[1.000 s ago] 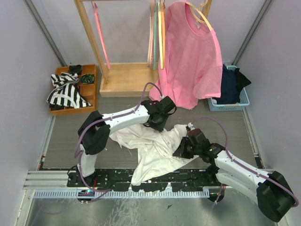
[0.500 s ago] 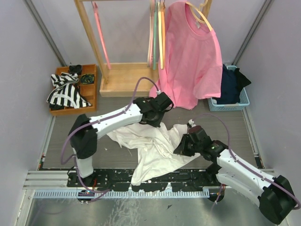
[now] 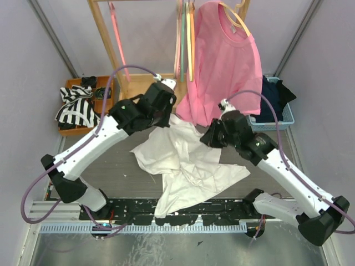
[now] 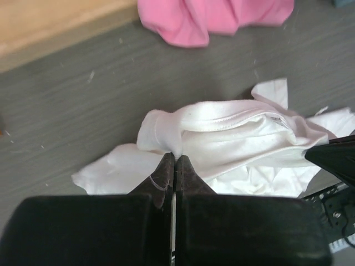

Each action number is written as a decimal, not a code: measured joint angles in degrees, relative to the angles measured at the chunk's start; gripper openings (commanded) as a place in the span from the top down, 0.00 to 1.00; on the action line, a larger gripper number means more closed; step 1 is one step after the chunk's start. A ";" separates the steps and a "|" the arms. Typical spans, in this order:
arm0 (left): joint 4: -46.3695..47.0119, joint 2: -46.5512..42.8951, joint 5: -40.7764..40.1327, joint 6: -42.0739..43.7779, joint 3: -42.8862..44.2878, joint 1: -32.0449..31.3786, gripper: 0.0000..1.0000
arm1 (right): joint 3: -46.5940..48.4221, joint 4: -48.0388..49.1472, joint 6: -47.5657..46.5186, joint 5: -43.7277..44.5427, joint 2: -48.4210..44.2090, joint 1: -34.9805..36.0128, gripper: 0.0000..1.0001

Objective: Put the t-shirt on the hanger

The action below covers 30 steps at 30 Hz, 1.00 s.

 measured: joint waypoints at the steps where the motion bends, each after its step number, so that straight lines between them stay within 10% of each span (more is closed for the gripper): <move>1: 0.00 -0.04 -0.07 0.24 0.81 0.26 1.00 | 2.91 -0.26 -0.70 0.68 2.64 0.00 0.99; 13: -10.01 6.16 -0.44 7.39 44.39 5.68 1.00 | 41.88 -4.90 -8.24 6.23 17.68 0.00 0.99; 19: -8.00 -4.07 0.57 6.38 28.17 5.66 1.00 | 36.81 -3.34 -8.46 4.70 12.76 0.07 0.99; 30: 3.19 -20.70 7.28 -3.43 -17.46 4.92 1.00 | -5.95 4.55 -1.70 -2.19 -5.05 3.26 0.89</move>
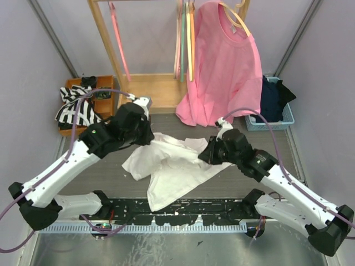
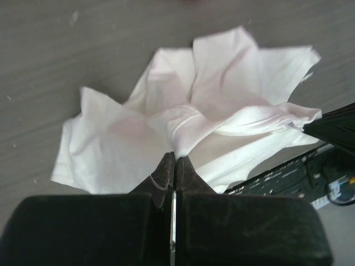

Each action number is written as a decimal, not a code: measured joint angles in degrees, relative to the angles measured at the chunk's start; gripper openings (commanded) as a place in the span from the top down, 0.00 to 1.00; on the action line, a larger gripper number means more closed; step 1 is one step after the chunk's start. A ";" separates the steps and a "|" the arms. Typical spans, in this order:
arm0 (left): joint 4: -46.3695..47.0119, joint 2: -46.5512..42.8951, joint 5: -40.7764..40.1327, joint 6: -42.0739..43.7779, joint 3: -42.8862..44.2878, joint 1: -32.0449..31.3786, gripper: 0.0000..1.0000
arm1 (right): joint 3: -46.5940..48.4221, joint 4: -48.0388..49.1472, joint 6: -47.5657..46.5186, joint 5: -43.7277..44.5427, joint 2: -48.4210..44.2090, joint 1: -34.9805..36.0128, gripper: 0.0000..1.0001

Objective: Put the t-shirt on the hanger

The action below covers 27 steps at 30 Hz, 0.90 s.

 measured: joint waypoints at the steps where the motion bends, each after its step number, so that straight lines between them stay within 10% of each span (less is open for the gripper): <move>1: 1.64 -0.70 0.72 -1.31 -4.15 -0.48 1.00 | -2.78 0.24 0.70 -0.13 -0.79 0.90 0.85; 11: 8.50 -2.36 2.84 -10.86 -25.90 -7.85 1.00 | -24.85 2.82 11.52 -3.23 -4.52 14.88 0.62; 27: 6.86 -13.94 2.99 -21.22 -34.77 -17.75 1.00 | -11.32 1.51 12.57 4.26 7.02 16.57 0.52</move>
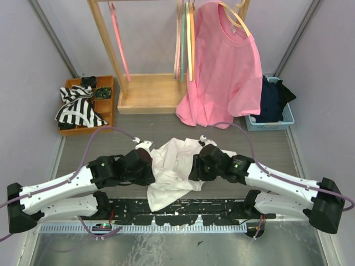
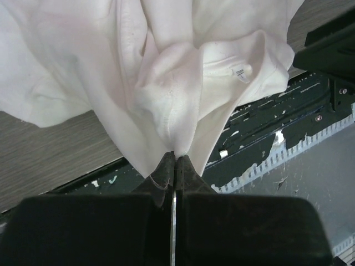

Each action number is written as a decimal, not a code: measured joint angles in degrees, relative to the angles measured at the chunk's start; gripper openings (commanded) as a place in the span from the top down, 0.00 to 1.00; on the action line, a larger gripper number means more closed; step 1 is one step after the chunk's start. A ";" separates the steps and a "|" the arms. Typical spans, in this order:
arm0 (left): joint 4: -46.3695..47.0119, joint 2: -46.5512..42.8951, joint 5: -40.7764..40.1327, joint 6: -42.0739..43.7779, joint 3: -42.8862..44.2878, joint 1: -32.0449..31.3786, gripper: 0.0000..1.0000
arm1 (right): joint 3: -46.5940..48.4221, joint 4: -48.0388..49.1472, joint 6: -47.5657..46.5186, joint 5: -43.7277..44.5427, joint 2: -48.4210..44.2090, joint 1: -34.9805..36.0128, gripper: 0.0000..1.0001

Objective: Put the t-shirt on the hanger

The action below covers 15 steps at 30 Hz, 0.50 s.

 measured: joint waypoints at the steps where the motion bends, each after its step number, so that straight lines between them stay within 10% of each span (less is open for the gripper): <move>1: -0.33 -0.48 -0.02 -0.52 -0.42 -0.28 1.00 | 1.09 0.09 -0.22 0.66 2.12 0.02 0.52; 15: -0.87 0.92 -0.42 -2.60 -1.29 -1.66 1.00 | 7.69 0.96 -4.68 3.74 19.02 1.77 0.54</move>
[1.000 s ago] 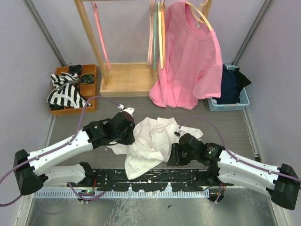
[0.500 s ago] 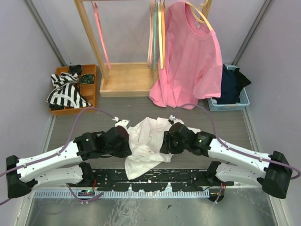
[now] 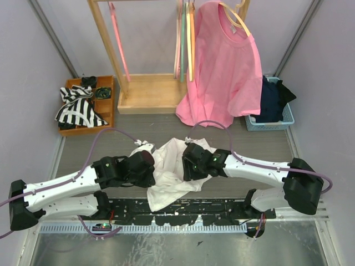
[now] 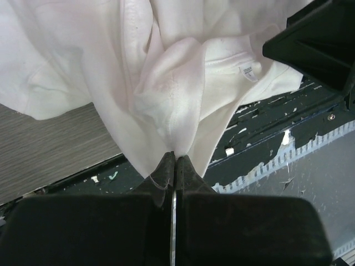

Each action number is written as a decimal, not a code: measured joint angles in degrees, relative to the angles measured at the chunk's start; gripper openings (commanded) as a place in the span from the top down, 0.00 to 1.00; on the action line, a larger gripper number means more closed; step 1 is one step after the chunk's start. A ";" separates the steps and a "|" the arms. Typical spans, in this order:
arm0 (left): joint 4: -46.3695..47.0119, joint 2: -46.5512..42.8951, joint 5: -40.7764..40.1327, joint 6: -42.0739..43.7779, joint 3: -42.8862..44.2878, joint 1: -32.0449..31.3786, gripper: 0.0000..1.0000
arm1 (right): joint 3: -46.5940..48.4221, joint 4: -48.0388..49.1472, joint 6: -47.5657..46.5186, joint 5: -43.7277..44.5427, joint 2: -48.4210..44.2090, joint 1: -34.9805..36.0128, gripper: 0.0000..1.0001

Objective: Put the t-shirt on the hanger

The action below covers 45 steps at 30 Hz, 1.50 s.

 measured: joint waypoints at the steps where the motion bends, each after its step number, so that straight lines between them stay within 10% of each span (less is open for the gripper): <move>1: 0.15 0.42 0.00 0.00 0.00 0.00 1.00 | 0.00 -0.24 -0.09 0.02 0.00 0.59 0.57; 19: 1.03 1.73 -0.46 0.07 0.02 -0.26 1.00 | -4.92 -9.16 6.54 4.76 -9.40 12.66 0.69; 45: 0.98 1.27 -1.03 0.04 0.02 -0.72 1.00 | 6.10 -14.71 5.88 13.64 2.36 14.12 0.46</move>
